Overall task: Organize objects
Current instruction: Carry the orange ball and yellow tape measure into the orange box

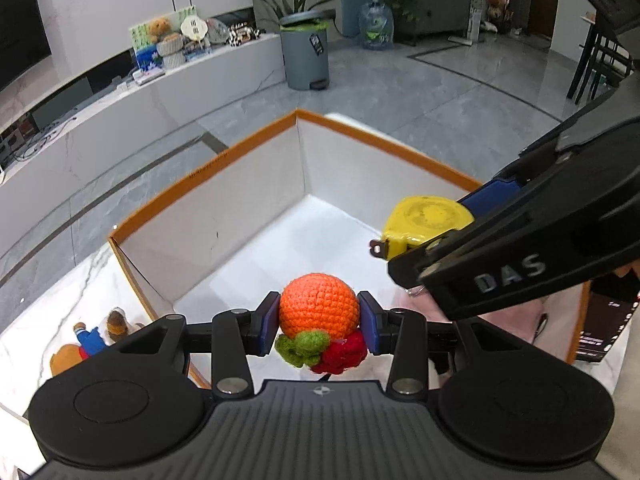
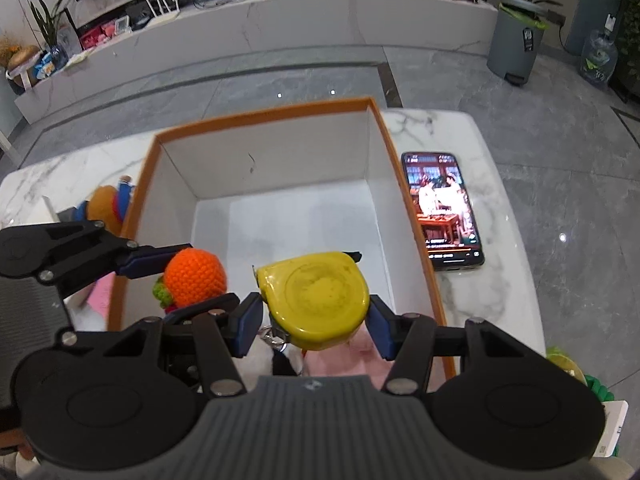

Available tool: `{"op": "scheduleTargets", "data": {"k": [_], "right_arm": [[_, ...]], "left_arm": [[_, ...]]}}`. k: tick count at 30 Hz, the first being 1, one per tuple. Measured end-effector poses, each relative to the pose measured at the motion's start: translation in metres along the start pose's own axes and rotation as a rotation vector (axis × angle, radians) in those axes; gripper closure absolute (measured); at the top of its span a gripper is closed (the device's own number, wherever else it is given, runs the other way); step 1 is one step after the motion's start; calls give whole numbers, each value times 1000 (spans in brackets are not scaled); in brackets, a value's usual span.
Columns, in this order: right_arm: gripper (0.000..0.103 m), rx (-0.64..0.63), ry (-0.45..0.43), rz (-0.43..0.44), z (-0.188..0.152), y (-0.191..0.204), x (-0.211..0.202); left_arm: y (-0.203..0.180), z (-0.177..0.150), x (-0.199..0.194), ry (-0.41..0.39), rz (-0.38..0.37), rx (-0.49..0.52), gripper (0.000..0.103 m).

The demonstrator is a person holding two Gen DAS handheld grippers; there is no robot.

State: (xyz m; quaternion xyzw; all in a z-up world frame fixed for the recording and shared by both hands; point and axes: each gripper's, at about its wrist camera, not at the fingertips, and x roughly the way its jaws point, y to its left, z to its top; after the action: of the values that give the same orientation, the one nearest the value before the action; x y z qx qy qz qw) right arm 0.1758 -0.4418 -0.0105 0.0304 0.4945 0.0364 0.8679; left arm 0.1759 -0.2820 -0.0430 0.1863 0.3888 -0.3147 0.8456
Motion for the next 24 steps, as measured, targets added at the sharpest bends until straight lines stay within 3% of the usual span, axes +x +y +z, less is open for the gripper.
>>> {"op": "scheduleTargets", "data": {"k": [24], "right_arm": [[44,39,131,21,0,4,78]], "left_arm": [[-8,-11,33,159,30,99,54]]}}
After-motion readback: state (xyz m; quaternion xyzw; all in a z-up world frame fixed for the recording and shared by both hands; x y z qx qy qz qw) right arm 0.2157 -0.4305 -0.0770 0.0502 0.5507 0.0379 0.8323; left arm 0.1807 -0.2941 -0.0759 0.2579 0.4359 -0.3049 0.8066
